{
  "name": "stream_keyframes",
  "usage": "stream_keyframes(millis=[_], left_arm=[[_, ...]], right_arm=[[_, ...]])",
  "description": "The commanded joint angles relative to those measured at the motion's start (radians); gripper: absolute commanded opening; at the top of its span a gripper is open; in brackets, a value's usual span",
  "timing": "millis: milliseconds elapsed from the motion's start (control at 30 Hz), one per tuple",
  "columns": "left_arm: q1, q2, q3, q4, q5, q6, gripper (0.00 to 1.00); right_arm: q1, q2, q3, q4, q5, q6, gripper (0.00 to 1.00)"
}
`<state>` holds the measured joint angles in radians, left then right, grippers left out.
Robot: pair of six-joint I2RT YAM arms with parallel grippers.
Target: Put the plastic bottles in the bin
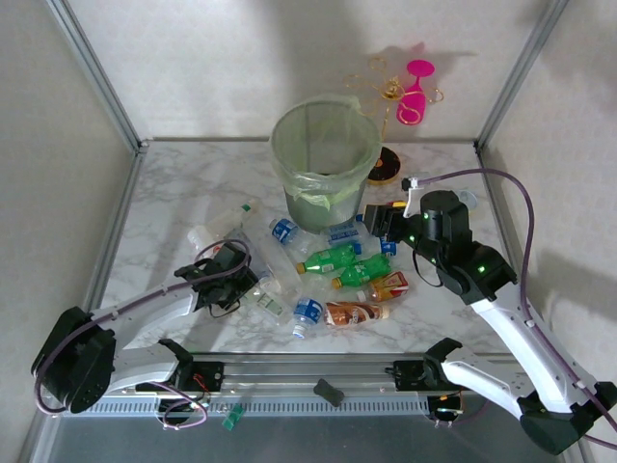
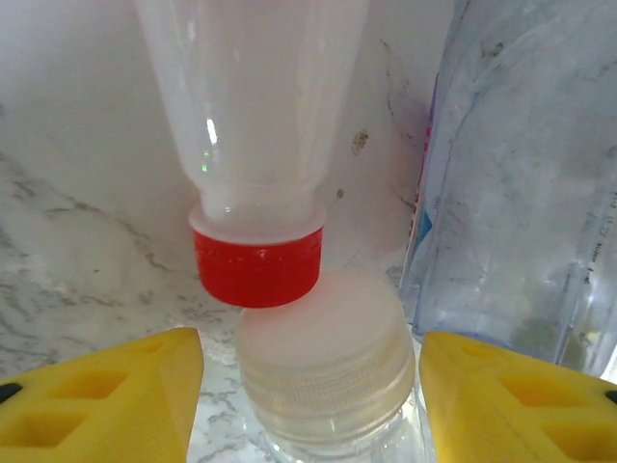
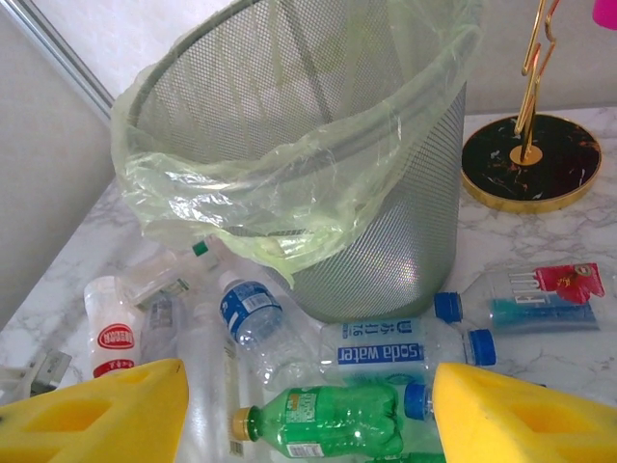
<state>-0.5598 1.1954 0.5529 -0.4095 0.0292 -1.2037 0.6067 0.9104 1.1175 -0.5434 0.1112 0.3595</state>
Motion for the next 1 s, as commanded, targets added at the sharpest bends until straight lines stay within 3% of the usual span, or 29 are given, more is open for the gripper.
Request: stream_keyframes(millis=[0,600,967], left_arm=[[0.008,0.037,-0.015,0.056,0.015,-0.040,0.59],[0.008,-0.016,-0.036,0.031,-0.041,-0.018,0.42],[0.011,-0.064,-0.024,-0.017,-0.042,0.034,0.42]], right_arm=[[0.005,-0.003,-0.012,-0.007,0.015,-0.011,0.68],[0.004,-0.006,0.008,-0.020,0.023,-0.006,0.68],[0.004,-0.003,0.006,-0.028,-0.006,0.013,0.67]])
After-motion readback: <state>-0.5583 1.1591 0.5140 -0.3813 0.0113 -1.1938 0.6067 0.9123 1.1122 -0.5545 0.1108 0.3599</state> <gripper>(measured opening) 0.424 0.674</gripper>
